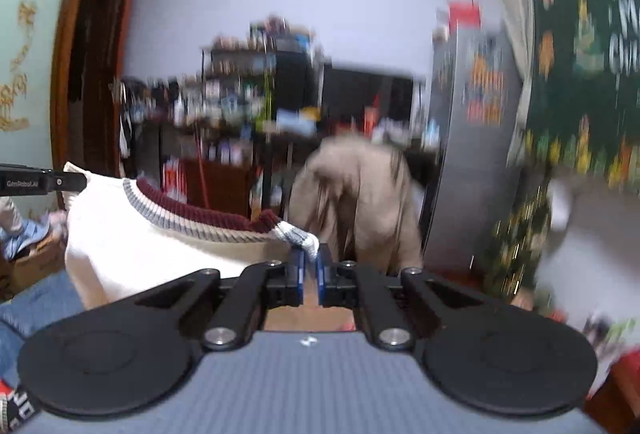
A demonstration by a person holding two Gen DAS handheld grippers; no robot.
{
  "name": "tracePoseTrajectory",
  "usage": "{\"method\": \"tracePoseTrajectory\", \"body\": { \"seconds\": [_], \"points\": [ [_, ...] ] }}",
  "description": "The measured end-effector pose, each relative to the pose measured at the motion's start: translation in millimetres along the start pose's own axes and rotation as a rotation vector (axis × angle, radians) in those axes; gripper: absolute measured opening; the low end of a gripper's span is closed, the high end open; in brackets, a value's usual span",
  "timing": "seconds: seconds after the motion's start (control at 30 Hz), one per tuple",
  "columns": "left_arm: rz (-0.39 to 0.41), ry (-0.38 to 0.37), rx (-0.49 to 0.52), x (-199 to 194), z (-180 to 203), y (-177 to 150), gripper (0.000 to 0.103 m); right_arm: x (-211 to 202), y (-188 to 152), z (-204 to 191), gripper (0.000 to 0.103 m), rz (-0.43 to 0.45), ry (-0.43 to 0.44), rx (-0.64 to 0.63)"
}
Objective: Fold clothes
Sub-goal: 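Lift the sweater up off the bed with both tools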
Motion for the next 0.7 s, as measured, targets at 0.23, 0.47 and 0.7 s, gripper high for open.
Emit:
{"method": "tracePoseTrajectory", "body": {
  "seconds": [0.23,0.47,0.7],
  "points": [
    [0.143,0.017,-0.095,-44,-2,112,0.006,-53,127,-9,0.006,0.144,-0.015,-0.099],
    [0.207,0.072,-0.099,-63,9,207,0.006,-89,236,-16,0.006,0.201,-0.066,-0.198],
    [0.237,0.152,-0.059,-61,27,263,0.006,-101,308,-26,0.006,0.218,-0.107,-0.244]
  ]
}}
Point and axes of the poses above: each gripper's, at about its wrist camera, not at the fingertips, and x roughly the way its jaws point, z to its right, y to its top, the point moved 5 cm from there along x, roughly the way its jaws point, and after that the axes turned 14 degrees about y, right-handed, at the moved point
